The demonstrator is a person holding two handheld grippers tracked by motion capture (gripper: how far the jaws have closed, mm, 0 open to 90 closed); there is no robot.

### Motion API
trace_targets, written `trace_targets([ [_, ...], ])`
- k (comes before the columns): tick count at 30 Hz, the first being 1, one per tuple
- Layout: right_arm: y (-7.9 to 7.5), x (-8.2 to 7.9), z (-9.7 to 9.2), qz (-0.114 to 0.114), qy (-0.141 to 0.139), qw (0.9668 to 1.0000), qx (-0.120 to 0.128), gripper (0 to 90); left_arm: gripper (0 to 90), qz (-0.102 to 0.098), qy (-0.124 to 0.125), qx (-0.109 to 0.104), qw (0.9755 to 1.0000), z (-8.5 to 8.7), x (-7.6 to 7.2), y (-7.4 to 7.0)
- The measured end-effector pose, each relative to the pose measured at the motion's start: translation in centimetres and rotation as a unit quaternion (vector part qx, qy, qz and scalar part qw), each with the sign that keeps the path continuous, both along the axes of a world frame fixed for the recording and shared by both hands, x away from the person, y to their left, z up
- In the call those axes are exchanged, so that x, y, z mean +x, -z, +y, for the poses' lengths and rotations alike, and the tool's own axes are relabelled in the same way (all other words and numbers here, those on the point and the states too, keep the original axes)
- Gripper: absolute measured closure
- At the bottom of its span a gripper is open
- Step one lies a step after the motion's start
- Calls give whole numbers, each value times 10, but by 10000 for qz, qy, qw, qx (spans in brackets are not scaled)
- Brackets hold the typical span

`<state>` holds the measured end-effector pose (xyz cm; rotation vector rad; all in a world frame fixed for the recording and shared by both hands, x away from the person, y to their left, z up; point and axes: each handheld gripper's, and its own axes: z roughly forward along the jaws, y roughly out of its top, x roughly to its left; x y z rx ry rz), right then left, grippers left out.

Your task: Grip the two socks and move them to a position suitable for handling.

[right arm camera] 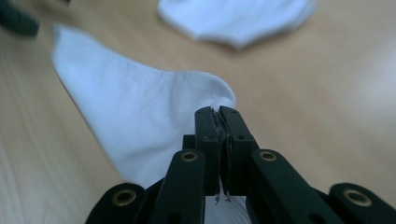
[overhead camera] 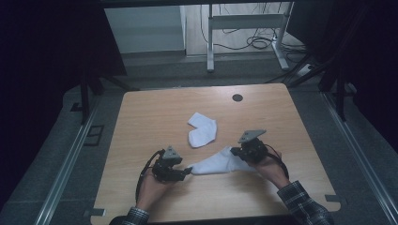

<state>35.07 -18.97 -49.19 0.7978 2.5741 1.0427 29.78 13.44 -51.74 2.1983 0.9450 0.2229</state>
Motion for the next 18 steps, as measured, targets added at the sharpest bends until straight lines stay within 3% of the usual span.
trace_targets([
  [1,-19,1,0,-332,50,9993,139,864,399,-5,-22,5,10000,1,0,0],
  [3,-34,-4,0,-683,0,9972,313,860,398,-32,-98,-36,9999,5,-1,-1],
  [4,-41,-9,0,-825,-79,9957,403,857,398,-31,-110,-58,9999,6,-1,-1],
  [6,-46,-23,0,-887,-311,9942,521,841,397,-61,-179,-111,9998,11,-3,-2],
  [8,-43,-30,0,-842,-464,9940,527,828,396,-50,-233,-139,9996,13,-3,-4],
  [9,-24,-49,-1,-645,-702,9949,331,782,390,-74,-270,-166,9995,16,-3,-5],
  [14,19,-77,-8,-233,-929,9954,-69,721,370,-99,-283,-194,9994,13,-2,-7],
  [18,20,-90,-17,-69,-999,9949,-123,692,350,-173,-275,-225,9992,7,-2,-10],
])
